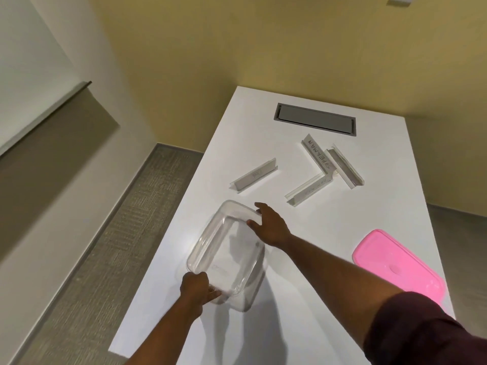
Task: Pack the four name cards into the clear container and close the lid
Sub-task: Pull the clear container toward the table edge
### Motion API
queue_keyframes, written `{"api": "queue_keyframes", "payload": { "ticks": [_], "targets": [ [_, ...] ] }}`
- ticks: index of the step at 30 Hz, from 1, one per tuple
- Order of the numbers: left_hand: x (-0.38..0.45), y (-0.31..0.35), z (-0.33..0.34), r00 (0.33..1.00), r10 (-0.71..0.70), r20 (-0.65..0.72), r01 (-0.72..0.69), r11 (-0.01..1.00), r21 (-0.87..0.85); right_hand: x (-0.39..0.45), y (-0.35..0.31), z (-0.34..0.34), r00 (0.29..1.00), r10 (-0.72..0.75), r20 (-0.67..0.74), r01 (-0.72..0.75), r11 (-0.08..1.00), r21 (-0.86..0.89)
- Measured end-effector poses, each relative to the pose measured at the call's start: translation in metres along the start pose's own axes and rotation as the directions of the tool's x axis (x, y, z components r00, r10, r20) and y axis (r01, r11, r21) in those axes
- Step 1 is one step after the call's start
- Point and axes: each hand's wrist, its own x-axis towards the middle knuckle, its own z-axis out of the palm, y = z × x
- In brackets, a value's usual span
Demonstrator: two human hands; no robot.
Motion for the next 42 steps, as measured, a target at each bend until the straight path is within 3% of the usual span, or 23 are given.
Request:
{"api": "queue_keyframes", "payload": {
  "ticks": [5,10,15,20,28,36,42],
  "targets": [
    [-0.011,0.014,0.013,0.990,0.137,0.031,-0.140,0.962,0.234,-0.053,0.044,-0.025,0.988,0.089,-0.124,-0.088,0.996,0.012],
    [-0.026,0.012,0.042,0.945,0.310,0.106,-0.318,0.792,0.520,-0.121,0.095,-0.042,0.944,0.265,-0.196,-0.255,0.964,0.078],
    [-0.042,-0.006,0.070,0.897,0.316,0.309,-0.442,0.638,0.631,-0.188,0.137,-0.038,0.882,0.430,-0.191,-0.376,0.888,0.265],
    [-0.043,-0.021,0.081,0.886,0.297,0.355,-0.463,0.557,0.690,-0.235,0.141,-0.037,0.835,0.528,-0.156,-0.439,0.809,0.390],
    [-0.049,-0.027,0.087,0.892,0.262,0.370,-0.453,0.502,0.737,-0.251,0.150,-0.029,0.816,0.561,-0.140,-0.475,0.789,0.390],
    [-0.034,-0.015,0.091,0.907,0.232,0.353,-0.421,0.562,0.712,-0.240,0.152,-0.037,0.792,0.599,-0.119,-0.540,0.778,0.322],
    [-0.013,0.016,0.117,0.887,0.380,0.261,-0.449,0.579,0.680,-0.182,0.162,-0.075,0.786,0.568,-0.244,-0.516,0.820,0.246]
  ]
}}
